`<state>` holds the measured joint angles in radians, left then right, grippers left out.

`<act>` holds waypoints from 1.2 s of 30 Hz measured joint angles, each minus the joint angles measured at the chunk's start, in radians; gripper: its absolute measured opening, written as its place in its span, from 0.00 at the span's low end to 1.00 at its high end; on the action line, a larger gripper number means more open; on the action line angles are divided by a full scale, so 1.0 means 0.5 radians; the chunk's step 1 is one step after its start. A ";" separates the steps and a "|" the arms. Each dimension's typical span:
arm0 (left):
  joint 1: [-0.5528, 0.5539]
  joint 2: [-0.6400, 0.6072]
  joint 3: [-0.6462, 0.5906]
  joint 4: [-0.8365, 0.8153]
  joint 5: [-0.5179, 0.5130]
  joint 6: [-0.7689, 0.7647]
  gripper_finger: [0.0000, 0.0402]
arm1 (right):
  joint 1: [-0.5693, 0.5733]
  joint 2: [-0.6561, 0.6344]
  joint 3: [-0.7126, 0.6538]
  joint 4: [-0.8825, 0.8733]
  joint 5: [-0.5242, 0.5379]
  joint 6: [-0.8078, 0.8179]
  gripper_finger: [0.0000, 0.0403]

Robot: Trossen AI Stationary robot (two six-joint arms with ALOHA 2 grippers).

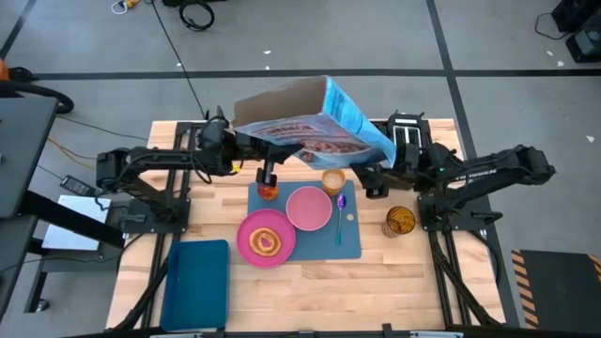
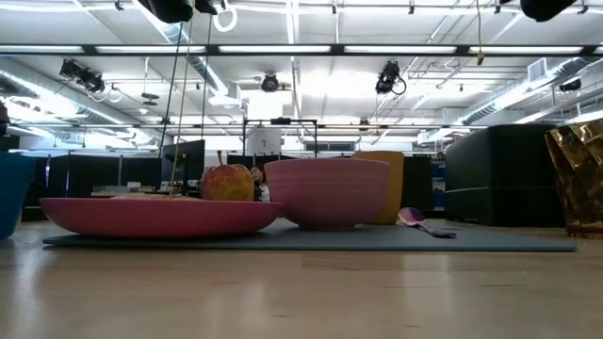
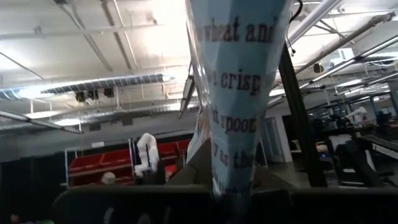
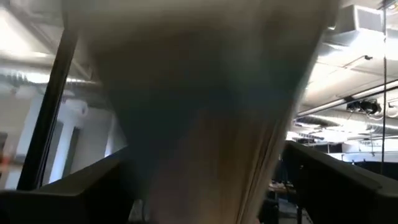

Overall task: Arrange a breakfast setting
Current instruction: Pour the cereal from the blue cereal box into the pink bowl

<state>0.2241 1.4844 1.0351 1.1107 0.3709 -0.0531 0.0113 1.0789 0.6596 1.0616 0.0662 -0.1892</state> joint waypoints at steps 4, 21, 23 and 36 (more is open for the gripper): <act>-0.002 0.025 -0.002 0.080 0.048 -0.051 0.03 | -0.026 0.019 0.020 0.029 0.000 0.045 0.93; -0.019 0.033 -0.001 0.012 0.026 -0.129 0.04 | -0.042 0.060 0.020 0.178 -0.205 0.073 0.46; -0.019 0.031 0.001 -0.017 0.049 -0.133 0.07 | -0.042 0.055 0.020 0.175 -0.224 0.074 0.40; 0.008 -0.256 0.001 -0.779 0.333 0.153 0.49 | 0.088 -0.400 0.020 -0.562 -0.115 -0.019 0.31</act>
<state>0.2283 1.3564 1.0355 0.7212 0.5376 0.0233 0.0551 0.8789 0.6697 0.7804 0.0087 -0.1989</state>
